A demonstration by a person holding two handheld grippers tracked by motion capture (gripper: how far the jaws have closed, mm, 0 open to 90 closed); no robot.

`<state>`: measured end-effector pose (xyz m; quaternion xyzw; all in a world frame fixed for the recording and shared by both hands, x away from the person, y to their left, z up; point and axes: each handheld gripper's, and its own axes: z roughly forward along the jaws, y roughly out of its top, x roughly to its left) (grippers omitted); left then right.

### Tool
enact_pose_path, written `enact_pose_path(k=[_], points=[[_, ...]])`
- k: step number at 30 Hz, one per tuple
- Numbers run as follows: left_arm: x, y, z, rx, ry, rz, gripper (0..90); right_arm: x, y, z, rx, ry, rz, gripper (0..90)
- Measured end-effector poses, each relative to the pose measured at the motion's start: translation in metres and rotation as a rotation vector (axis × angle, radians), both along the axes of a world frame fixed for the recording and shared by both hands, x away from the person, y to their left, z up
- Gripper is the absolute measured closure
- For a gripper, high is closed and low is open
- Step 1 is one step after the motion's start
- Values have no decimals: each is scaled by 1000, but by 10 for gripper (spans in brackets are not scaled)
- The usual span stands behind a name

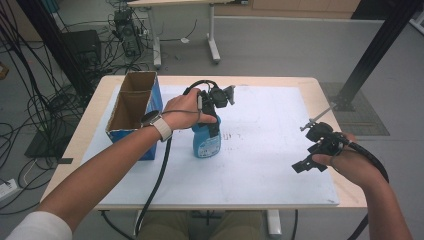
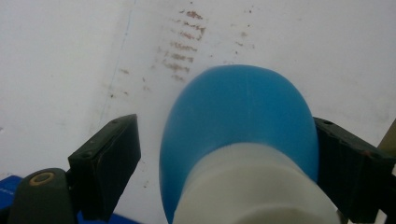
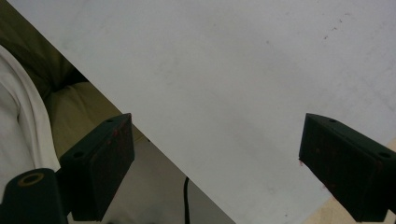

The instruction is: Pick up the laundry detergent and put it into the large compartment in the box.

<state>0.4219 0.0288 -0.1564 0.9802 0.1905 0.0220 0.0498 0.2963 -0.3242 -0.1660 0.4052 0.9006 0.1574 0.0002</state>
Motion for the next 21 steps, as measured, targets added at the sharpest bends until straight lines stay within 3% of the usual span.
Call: enact_pose_path(k=[12,21], points=[[-1,1,-7,-8,-3,2,187,-1,-2,-2,3,2,-3,105],[-3,0,-8,-8,-14,-9,274,-1,-1,-3,3,4,-2,105]])
